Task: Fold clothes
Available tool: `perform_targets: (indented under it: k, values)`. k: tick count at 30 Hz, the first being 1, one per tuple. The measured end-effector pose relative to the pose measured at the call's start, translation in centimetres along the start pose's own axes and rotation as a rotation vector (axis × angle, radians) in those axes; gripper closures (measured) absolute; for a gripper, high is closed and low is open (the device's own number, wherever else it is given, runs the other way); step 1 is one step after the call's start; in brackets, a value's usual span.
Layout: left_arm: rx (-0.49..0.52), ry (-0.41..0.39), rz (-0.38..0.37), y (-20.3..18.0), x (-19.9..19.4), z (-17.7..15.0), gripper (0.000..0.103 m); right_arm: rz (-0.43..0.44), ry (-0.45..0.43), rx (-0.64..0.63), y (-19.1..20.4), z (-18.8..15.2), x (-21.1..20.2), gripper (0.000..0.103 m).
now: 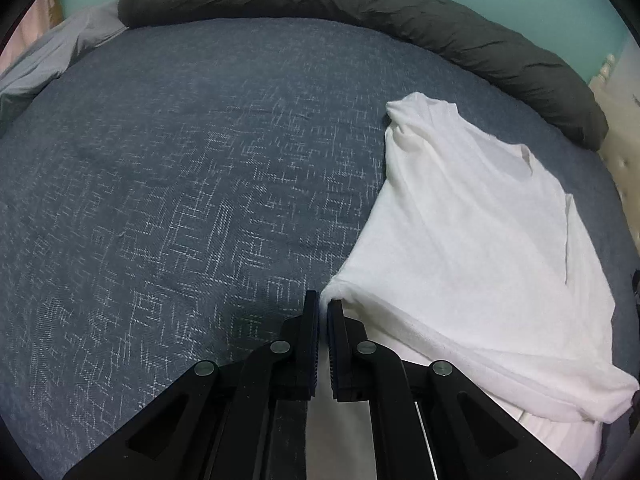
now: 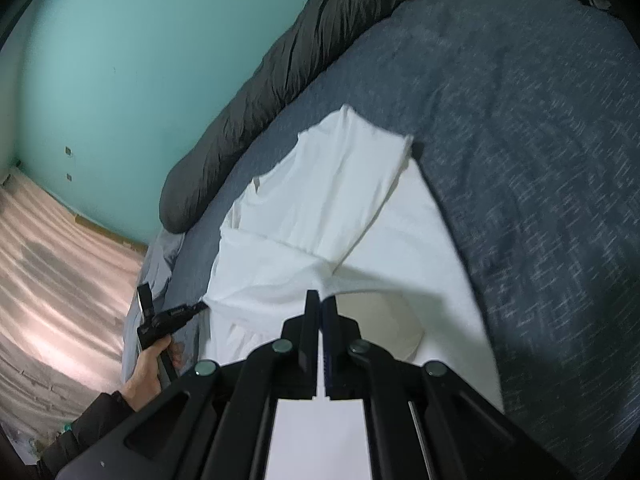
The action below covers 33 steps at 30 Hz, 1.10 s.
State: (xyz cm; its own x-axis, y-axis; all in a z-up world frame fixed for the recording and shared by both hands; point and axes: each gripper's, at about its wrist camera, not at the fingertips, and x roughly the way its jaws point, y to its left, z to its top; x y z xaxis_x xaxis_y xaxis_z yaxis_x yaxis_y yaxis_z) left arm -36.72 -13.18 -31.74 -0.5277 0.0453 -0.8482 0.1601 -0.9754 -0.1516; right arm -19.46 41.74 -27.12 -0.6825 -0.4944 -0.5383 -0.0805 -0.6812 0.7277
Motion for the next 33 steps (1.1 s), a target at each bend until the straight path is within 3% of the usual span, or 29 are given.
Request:
perform_targets:
  k: [6, 11, 15, 23, 30, 31, 33]
  values:
    - [-0.043, -0.016, -0.012, 0.5, -1.8, -0.4, 0.094, -0.027, 0.051, -0.024, 0.8, -1.2, 0.8, 0.102]
    - [-0.026, -0.062, -0.012, 0.5, -5.1, -1.6, 0.091, -0.081, 0.14, -0.002, 0.2, -3.3, 2.6, 0.102]
    - [0.001, -0.095, -0.04, 0.3, -7.8, -3.0, 0.091, -0.139, 0.158, 0.053, -1.6, -4.4, 3.3, 0.102]
    - [-0.019, -0.153, -0.095, 0.4, -10.1, -6.9, 0.085, -0.162, 0.101, 0.126, -3.3, -4.3, 1.5, 0.1]
    - [-0.042, -0.159, -0.142, 0.0, -9.6, -10.5, 0.084, -0.16, -0.019, 0.122, -3.5, -2.3, -1.2, 0.098]
    - [-0.043, -0.162, -0.148, -0.1, -9.6, -10.9, 0.084, -0.151, -0.019, 0.112, -3.6, -1.9, -0.9, 0.095]
    - [-0.04, -0.169, -0.156, -0.4, -9.5, -11.6, 0.084, -0.138, -0.019, 0.091, -3.6, -1.0, -0.2, 0.065]
